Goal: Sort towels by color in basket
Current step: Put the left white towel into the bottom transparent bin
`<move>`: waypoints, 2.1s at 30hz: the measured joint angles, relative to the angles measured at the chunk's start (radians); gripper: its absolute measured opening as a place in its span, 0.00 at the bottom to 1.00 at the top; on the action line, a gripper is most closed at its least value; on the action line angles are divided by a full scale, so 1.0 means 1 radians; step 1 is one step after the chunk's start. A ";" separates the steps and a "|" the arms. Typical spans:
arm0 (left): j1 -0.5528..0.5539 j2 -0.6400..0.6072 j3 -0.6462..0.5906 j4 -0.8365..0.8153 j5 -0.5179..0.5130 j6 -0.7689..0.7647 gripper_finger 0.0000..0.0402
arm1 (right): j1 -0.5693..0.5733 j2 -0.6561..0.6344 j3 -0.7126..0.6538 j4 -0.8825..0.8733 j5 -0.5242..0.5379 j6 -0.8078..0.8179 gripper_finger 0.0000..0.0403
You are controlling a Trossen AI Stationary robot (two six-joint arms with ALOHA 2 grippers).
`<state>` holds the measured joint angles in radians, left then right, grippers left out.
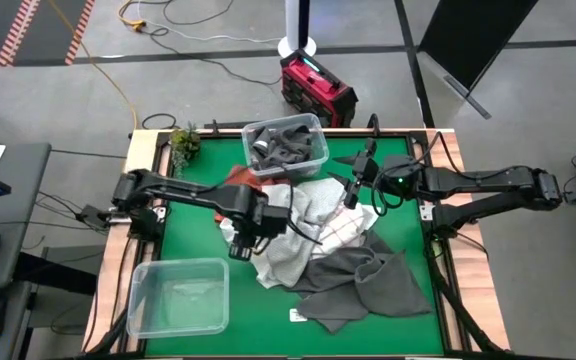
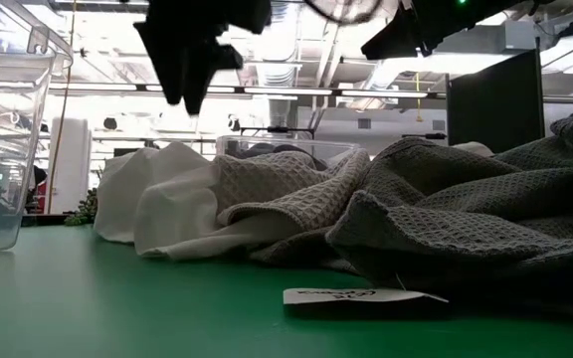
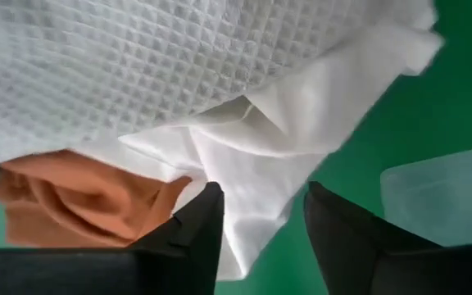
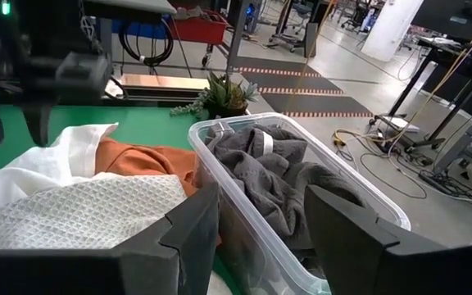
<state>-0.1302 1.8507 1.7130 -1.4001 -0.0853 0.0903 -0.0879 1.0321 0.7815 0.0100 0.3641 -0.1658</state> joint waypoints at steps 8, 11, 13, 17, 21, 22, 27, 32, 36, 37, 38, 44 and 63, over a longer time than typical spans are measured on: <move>-0.007 0.126 0.000 -0.028 -0.070 0.014 0.50 | 0.000 0.000 0.000 -0.002 0.000 0.000 0.53; -0.007 0.170 0.000 -0.045 -0.070 0.020 0.50 | 0.000 0.000 0.000 -0.002 0.000 0.000 0.53; -0.007 0.194 0.000 -0.052 -0.070 0.021 0.49 | 0.000 0.000 0.000 -0.002 0.000 0.000 0.53; -0.012 0.224 0.000 -0.055 -0.076 0.058 0.42 | 0.000 0.000 0.000 -0.002 0.000 -0.001 0.53; -0.028 0.222 0.000 -0.057 -0.125 0.097 0.17 | 0.000 0.000 0.000 -0.002 0.000 -0.011 0.53; -0.029 0.218 0.000 -0.061 -0.124 0.101 0.09 | 0.000 0.000 0.000 -0.002 0.000 -0.016 0.53; -0.026 0.153 0.000 -0.072 -0.066 0.098 0.01 | 0.000 0.000 0.000 -0.002 0.000 -0.019 0.53; -0.029 0.016 0.007 -0.132 0.142 0.133 0.00 | 0.000 0.000 0.000 -0.002 0.000 -0.019 0.53; -0.030 -0.102 0.071 -0.175 0.163 0.125 0.00 | 0.000 0.000 0.000 0.002 0.000 -0.019 0.53; -0.030 -0.131 0.094 -0.171 0.163 0.125 0.00 | 0.000 0.000 0.000 0.002 0.000 -0.019 0.53; -0.029 -0.164 0.118 -0.158 0.163 0.125 0.00 | 0.000 0.000 0.000 0.003 0.000 -0.018 0.53; -0.029 -0.336 0.265 -0.099 0.154 0.101 0.00 | 0.000 0.000 0.000 0.002 0.000 -0.008 0.53; -0.158 -0.689 0.359 0.057 0.217 -0.104 0.00 | 0.000 0.000 0.000 -0.002 0.001 -0.018 0.53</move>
<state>-0.2880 1.1613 2.0725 -1.3434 0.1314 -0.0136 -0.0879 1.0321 0.7815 0.0082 0.3649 -0.1833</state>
